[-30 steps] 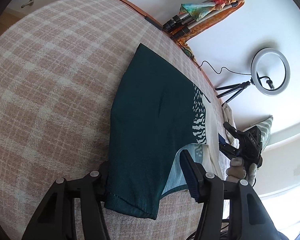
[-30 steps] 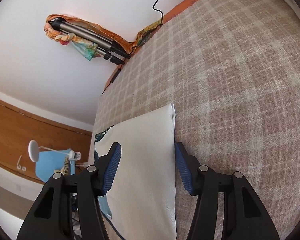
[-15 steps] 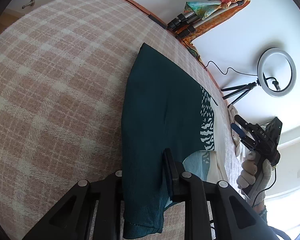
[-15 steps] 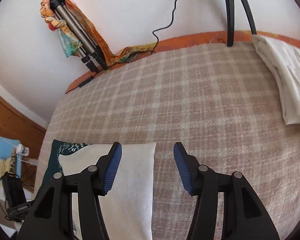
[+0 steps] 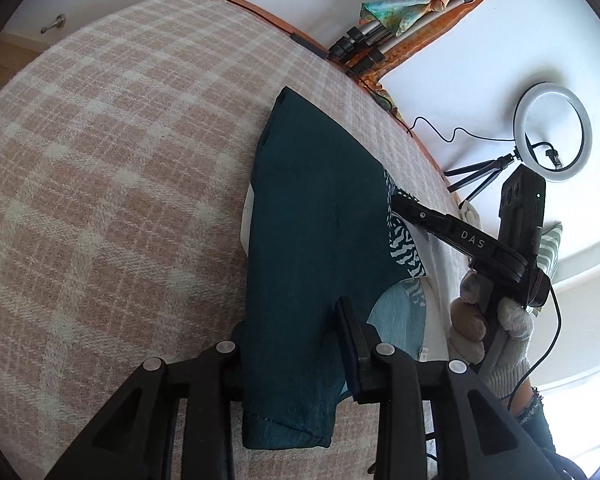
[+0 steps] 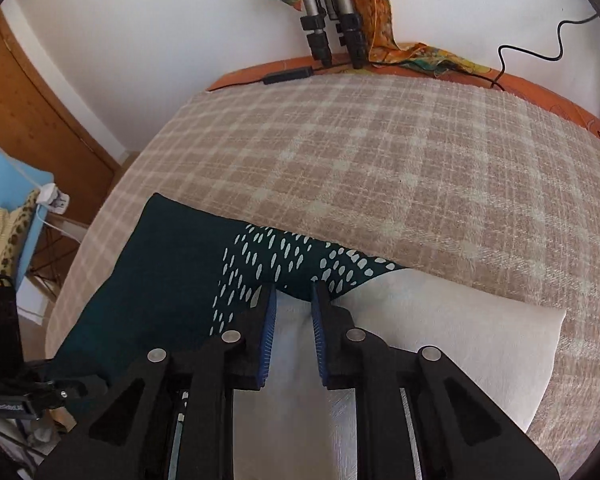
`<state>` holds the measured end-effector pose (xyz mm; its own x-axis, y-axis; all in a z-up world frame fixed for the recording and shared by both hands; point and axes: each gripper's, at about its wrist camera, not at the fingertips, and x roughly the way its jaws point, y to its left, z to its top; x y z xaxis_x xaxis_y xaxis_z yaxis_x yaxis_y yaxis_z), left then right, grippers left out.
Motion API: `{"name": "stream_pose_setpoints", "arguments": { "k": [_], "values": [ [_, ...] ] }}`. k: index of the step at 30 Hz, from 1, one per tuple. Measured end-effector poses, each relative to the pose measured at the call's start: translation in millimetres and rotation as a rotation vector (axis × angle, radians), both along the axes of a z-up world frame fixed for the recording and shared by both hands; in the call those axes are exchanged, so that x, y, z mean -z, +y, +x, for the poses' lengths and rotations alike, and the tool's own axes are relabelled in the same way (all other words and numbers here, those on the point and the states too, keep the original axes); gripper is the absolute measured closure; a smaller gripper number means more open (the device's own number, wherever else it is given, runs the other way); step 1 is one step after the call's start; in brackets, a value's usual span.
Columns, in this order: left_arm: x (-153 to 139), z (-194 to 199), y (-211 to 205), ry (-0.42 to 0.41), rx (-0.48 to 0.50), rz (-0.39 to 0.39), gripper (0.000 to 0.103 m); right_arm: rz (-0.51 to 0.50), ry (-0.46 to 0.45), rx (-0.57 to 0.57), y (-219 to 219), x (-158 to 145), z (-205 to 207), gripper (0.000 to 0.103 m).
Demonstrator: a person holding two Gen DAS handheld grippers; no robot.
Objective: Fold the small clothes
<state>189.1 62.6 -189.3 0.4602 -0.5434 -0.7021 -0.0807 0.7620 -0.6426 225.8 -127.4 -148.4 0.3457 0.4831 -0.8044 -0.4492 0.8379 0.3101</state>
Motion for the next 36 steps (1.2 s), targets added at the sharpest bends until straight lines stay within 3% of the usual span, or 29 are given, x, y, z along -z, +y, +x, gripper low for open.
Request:
{"name": "stream_pose_setpoints", "arguments": {
  "k": [3,8,13,16,18,20,21,22,24,30,34,36],
  "values": [
    [1.2,-2.8,2.9,-0.001,-0.002,0.024,0.089,0.066,-0.016,-0.011,-5.8,-15.3,-3.3,0.089],
    [3.2,-3.6,7.0,0.004,-0.016,0.021,0.091,0.135,-0.031,-0.018,5.7,-25.6,0.0,0.084],
    [0.9,-5.9,4.5,-0.003,-0.004,0.038,0.092,0.036,0.016,-0.037,31.0,1.0,7.6,0.084],
    [1.5,-7.1,6.3,0.002,-0.010,0.035,0.092,0.033,0.017,-0.031,30.4,0.3,7.9,0.084],
    [0.8,-8.1,7.2,0.006,-0.005,0.019,0.091,0.099,0.045,-0.015,17.1,-8.6,8.1,0.084],
    [-2.1,-10.1,7.5,0.000,0.000,0.000,0.080,0.115,0.040,0.001,0.7,-20.7,4.3,0.082],
    [-4.2,-12.4,7.4,-0.002,0.002,-0.001,0.070,0.097,0.025,0.009,-8.8,-27.3,1.3,0.075],
    [-6.1,-13.9,7.5,-0.006,-0.001,0.003,0.067,0.083,0.012,0.020,-20.2,-32.8,-1.8,0.064],
    [-7.4,-16.5,8.0,-0.005,-0.001,-0.001,0.066,0.092,0.013,0.058,-49.3,-39.4,-6.5,0.055],
    [-2.3,-20.0,7.7,0.027,-0.004,-0.054,0.063,0.173,0.111,0.232,-139.7,-22.7,-13.9,0.055],
    [-1.6,-16.9,3.1,0.034,-0.002,-0.076,0.063,0.284,0.217,0.265,-165.0,8.8,-16.7,0.055],
    [-2.2,-15.7,0.4,0.032,-0.006,-0.074,0.063,0.353,0.219,0.275,-171.9,13.2,-16.1,0.055]
  ]
}}
